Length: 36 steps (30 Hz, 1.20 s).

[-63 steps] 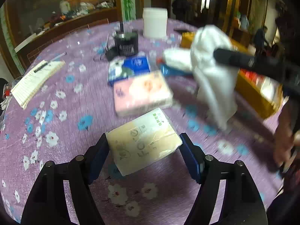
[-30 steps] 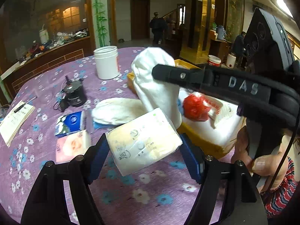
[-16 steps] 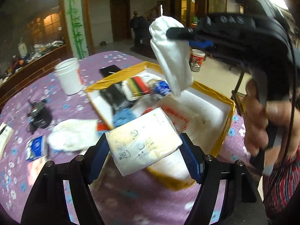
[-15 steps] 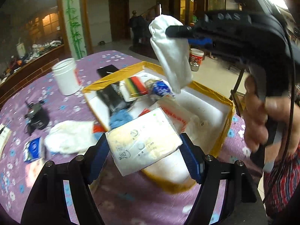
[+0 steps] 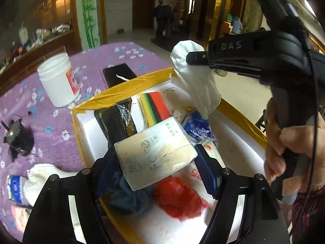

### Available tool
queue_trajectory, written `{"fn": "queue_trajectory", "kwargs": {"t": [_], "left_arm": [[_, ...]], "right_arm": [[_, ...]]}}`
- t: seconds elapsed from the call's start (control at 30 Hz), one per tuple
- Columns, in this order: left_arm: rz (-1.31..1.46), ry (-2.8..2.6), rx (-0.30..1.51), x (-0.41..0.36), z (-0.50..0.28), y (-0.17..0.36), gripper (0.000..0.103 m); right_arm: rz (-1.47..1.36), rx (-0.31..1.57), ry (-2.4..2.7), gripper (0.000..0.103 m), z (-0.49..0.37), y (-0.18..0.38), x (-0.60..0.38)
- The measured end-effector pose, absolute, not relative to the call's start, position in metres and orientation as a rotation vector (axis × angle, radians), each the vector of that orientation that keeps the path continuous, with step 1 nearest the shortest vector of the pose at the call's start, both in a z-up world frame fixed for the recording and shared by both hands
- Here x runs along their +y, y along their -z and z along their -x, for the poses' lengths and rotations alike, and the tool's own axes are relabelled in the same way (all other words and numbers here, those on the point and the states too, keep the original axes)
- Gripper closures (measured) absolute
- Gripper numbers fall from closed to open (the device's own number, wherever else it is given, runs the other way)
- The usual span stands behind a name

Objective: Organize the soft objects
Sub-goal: 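Lift the cream tissue pack and white cloth over the white box, then open both tools to release the tissue pack and cloth into the box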

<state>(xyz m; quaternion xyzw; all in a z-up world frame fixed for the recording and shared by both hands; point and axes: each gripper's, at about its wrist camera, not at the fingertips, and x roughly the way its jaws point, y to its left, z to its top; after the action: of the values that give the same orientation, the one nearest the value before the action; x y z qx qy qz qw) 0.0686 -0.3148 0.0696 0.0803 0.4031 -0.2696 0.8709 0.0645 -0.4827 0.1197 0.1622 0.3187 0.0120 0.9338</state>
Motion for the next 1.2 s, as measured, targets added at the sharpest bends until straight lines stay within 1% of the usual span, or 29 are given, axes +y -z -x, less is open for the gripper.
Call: {"fn": "queue_trajectory", "kwargs": {"t": [0.2, 0.4, 0.5, 0.57, 0.63, 0.8, 0.93, 1.07, 1.2], "left_arm": [[-0.147, 0.551, 0.876, -0.317, -0.074, -0.059, 0.029], [-0.129, 0.566, 0.889, -0.316, -0.074, -0.060, 0.029], [-0.135, 0.573, 0.904, -0.319, -0.077, -0.061, 0.029], [-0.133, 0.574, 0.908, -0.318, -0.076, -0.062, 0.029], [-0.129, 0.581, 0.908, -0.317, -0.075, -0.064, 0.029], [-0.099, 0.601, 0.891, -0.308, -0.067, -0.075, 0.028], [-0.096, 0.622, 0.870, -0.301, -0.057, -0.084, 0.028], [-0.097, 0.621, 0.876, -0.303, -0.059, -0.085, 0.028], [-0.064, 0.656, 0.909, -0.304, -0.061, -0.081, 0.027]], "right_arm": [[-0.324, 0.753, 0.011, 0.092, -0.106, -0.091, -0.490], [-0.324, 0.796, 0.028, 0.087, -0.121, -0.072, -0.491], [-0.355, 0.794, 0.020, 0.077, -0.119, -0.070, -0.495], [-0.356, 0.781, 0.015, 0.066, -0.116, -0.074, -0.496], [-0.359, 0.764, 0.011, 0.062, -0.111, -0.079, -0.497], [-0.390, 0.723, -0.029, 0.062, -0.091, -0.097, -0.494], [-0.413, 0.664, -0.059, 0.062, -0.058, -0.114, -0.483], [-0.469, 0.603, -0.096, 0.058, -0.025, -0.125, -0.476], [-0.510, 0.569, -0.105, 0.058, -0.004, -0.129, -0.470]]}}
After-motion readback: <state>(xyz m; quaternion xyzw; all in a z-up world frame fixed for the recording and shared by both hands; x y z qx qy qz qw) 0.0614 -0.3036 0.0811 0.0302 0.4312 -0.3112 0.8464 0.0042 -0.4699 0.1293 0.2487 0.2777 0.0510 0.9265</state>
